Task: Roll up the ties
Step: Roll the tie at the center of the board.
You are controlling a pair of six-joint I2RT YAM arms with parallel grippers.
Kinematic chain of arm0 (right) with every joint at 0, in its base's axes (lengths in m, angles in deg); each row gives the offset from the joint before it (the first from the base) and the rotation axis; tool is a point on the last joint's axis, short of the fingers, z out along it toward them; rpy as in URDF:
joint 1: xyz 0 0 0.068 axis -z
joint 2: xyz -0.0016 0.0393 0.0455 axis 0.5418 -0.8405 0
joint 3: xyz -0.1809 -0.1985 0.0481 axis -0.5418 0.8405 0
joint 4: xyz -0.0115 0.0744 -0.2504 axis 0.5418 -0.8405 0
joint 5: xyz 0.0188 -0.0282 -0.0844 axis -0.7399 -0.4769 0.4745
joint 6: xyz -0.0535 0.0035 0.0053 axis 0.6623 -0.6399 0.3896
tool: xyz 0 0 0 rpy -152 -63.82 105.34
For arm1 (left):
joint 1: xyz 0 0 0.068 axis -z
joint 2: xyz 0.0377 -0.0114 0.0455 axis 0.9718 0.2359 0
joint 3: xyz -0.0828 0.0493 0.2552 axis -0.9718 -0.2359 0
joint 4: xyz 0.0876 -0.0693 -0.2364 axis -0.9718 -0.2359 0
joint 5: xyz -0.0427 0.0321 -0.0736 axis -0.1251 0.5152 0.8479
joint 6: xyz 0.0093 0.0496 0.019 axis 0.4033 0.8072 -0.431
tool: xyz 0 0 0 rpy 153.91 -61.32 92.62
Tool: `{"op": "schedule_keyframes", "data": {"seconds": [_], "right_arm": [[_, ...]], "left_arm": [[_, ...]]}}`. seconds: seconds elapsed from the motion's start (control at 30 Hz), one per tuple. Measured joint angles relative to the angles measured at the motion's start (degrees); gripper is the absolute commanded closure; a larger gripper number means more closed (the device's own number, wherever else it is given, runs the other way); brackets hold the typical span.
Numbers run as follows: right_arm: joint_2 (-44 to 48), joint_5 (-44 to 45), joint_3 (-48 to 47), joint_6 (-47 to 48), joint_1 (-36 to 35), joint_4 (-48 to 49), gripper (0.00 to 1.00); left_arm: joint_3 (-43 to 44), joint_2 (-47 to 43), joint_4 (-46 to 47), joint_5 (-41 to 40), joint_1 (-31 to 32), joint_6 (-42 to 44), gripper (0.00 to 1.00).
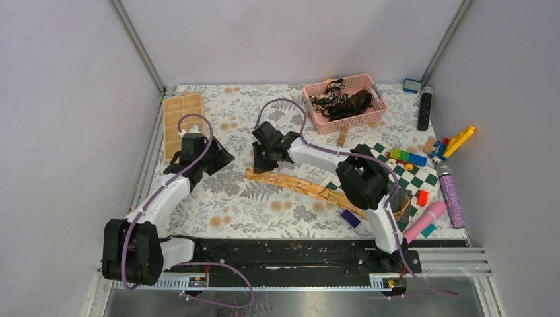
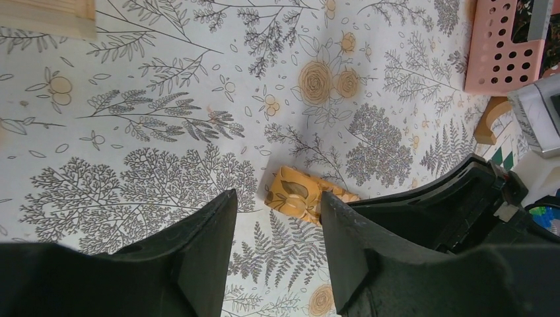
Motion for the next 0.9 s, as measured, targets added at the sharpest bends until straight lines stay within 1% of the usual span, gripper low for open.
{"op": "schedule_keyframes", "data": {"seconds": [0.37, 0.57, 0.9], "right_arm": [[0.0, -0.6, 3.9, -1.0, 0.0, 1.7, 0.81], [0.0, -0.6, 4.4, -1.2, 0.0, 2.1, 0.81], [0.0, -0.5, 6.1, -2.4, 0.5, 2.7, 0.83]], "left_arm": [[-2.0, 3.7, 5.5, 1.9, 2.0, -0.5, 0.49], [-3.1, 5.9, 8.1, 3.1, 3.4, -0.5, 0.48], [-6.2, 8.0, 15.4, 5.3, 6.4, -0.7, 0.46]]}}
